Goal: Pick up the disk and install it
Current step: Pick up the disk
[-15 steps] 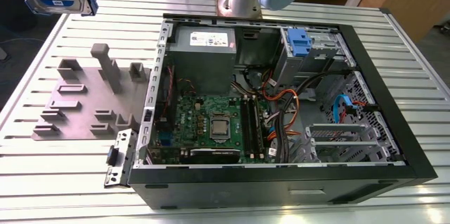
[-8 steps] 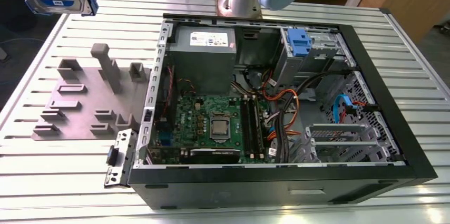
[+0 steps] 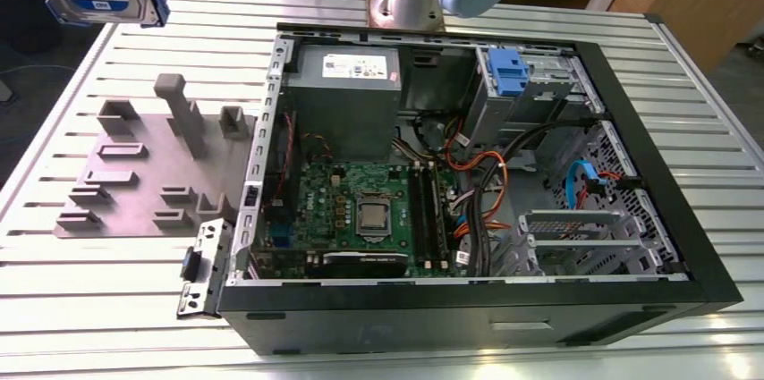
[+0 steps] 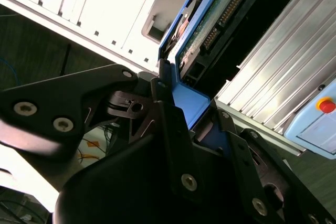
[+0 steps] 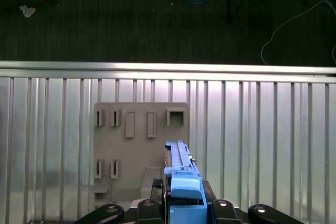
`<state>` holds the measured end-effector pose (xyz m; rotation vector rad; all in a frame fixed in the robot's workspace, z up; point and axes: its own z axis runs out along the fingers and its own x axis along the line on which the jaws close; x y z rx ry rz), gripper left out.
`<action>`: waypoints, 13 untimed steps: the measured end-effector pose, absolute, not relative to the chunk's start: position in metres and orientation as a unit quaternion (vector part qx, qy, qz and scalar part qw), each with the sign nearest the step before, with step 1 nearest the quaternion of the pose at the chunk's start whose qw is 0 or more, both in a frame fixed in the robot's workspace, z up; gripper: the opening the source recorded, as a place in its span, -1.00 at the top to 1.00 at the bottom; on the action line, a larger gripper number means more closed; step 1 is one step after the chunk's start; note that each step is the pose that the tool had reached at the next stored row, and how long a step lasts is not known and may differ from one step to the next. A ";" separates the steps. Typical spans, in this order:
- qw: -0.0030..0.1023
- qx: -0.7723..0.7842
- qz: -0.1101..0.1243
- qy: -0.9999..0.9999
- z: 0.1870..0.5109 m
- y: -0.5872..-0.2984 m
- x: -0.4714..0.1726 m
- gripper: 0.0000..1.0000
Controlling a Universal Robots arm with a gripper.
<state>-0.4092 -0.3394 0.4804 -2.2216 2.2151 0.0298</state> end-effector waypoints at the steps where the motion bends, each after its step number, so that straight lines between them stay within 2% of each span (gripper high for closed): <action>1: 0.002 -0.708 0.009 0.706 0.480 -0.339 -0.408 0.27; 13: 0.002 -0.708 0.010 0.706 0.480 -0.339 -0.397 0.27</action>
